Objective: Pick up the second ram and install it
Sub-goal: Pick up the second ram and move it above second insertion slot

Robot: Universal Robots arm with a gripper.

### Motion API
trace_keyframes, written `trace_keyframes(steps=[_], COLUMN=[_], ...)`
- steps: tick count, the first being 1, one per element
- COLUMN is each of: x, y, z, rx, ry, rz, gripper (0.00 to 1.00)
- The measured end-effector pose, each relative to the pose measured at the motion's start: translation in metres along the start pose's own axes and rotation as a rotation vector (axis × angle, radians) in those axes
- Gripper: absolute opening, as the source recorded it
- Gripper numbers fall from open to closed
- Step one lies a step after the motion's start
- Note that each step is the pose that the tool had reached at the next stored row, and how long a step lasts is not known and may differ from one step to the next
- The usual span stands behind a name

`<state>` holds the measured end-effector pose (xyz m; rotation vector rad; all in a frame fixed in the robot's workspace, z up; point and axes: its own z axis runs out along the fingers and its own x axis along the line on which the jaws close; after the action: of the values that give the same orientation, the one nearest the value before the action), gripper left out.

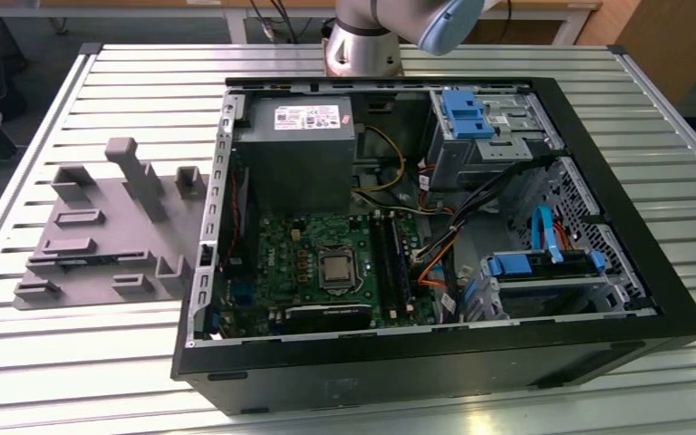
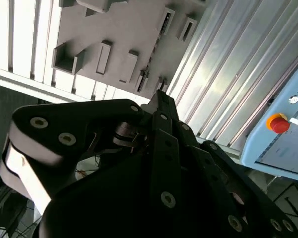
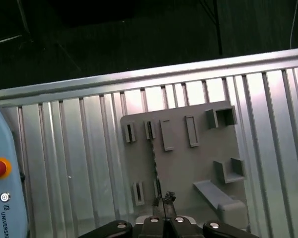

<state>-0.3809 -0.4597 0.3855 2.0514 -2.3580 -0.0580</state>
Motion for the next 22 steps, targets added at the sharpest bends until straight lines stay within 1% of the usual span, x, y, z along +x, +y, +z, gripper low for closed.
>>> trace_keyframes(steps=[7,8,22], x=[0.0000,0.0000,0.0000], y=[0.0000,0.0000,0.0000], z=[0.0001,0.0001,0.0001], rx=[-0.0016,-0.0017,-0.0017], ry=[0.0048,0.0051,0.0053], rz=[-0.123,-0.133,-0.136], gripper=[0.11,0.11,0.11])
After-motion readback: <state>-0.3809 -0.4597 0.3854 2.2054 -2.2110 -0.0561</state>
